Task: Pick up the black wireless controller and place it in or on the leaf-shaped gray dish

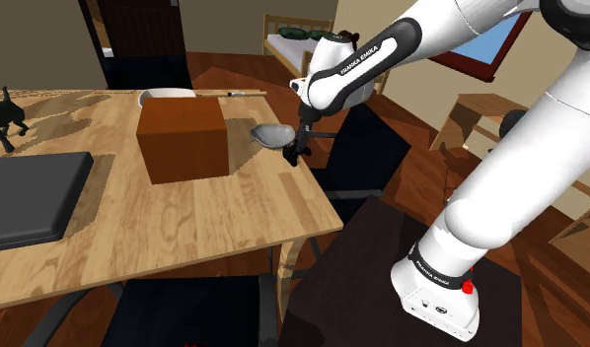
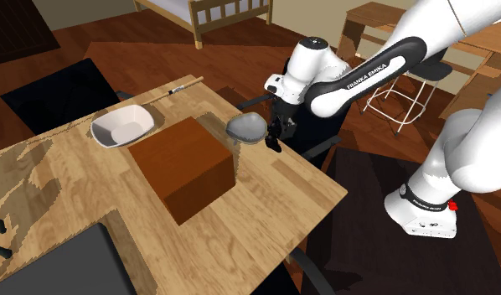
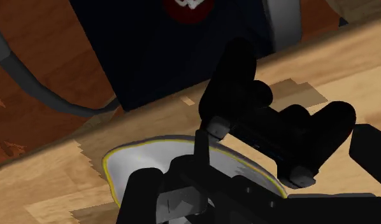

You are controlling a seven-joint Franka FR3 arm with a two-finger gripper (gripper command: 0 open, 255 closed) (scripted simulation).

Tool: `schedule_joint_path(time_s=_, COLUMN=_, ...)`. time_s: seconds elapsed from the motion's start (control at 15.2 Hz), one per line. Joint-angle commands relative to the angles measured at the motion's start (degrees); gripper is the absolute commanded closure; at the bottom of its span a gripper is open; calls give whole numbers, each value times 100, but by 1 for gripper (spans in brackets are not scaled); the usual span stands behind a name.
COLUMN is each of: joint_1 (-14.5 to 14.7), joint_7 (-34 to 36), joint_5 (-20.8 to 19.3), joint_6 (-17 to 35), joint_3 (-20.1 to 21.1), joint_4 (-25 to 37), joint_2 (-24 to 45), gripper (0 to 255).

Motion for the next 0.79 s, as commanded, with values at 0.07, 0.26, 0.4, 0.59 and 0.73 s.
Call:
schedule_joint_path(time_s=0.07, joint_1=251, joint_7=-2157, joint_5=1250, joint_6=1426, joint_3=-553, joint_4=-690, joint_2=-98, gripper=0)
schedule_joint_path(time_s=0.26, joint_1=312, joint_7=-2316, joint_5=1458, joint_6=1651, joint_3=-564, joint_4=-619, joint_2=203, gripper=0)
schedule_joint_path(time_s=0.4, joint_1=346, joint_7=-2447, joint_5=1628, joint_6=1793, joint_3=-558, joint_4=-561, joint_2=405, gripper=0)
schedule_joint_path(time_s=0.59, joint_1=358, joint_7=-2566, joint_5=1780, joint_6=1901, joint_3=-537, joint_4=-511, joint_2=566, gripper=0)
schedule_joint_path(time_s=0.73, joint_1=357, joint_7=-2565, joint_5=1780, joint_6=1901, joint_3=-535, joint_4=-511, joint_2=566, gripper=0)
